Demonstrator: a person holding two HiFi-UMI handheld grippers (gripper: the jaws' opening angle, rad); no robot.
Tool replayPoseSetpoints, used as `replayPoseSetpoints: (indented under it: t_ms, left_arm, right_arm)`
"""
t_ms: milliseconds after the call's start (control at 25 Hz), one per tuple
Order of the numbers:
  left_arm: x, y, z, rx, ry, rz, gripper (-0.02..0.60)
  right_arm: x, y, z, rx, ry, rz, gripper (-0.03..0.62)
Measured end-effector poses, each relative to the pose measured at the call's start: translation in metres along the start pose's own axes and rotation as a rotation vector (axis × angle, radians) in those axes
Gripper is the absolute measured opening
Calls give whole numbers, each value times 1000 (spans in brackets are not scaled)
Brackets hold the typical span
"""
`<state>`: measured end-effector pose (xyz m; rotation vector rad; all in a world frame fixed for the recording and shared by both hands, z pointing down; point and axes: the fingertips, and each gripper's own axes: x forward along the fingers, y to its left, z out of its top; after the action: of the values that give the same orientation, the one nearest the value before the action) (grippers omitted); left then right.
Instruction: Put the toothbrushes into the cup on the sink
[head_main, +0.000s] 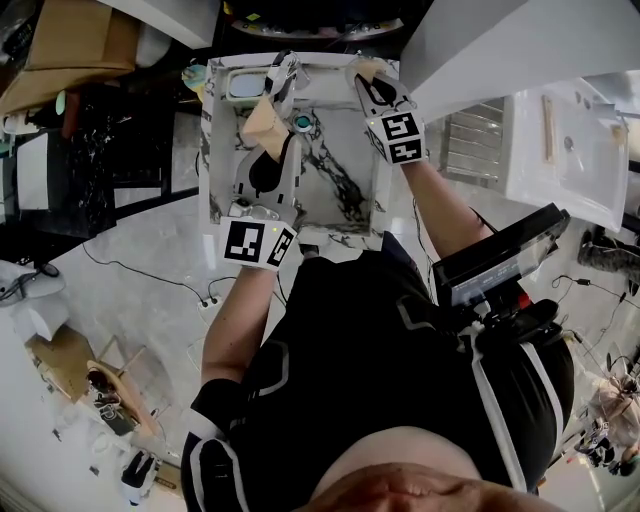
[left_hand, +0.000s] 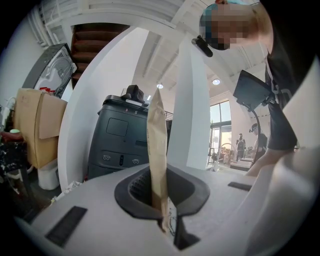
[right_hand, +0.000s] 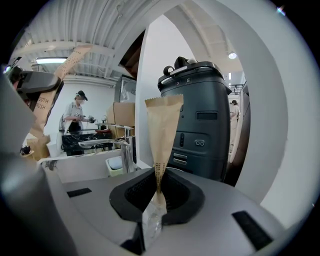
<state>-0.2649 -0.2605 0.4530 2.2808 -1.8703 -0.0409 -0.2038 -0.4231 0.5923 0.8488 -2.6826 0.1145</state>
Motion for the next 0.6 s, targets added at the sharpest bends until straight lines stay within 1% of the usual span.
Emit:
replayPoseSetpoints:
  t_ms: [320, 400, 480, 600]
  left_arm:
    - [-4, 1, 0, -6, 0, 0, 28]
    - [-5, 0, 0, -5, -1, -3, 29]
    - [-6, 0, 0, -3, 1, -5, 29]
    - [-7, 1, 0, -2, 0, -4, 29]
  right_arm:
    - [4, -3, -2, -1, 47, -28, 40]
    - [5, -4, -3, 4, 56, -32, 67]
    - [5, -7, -4, 9, 63, -39, 122]
    - [4, -7, -4, -2, 79, -35, 139]
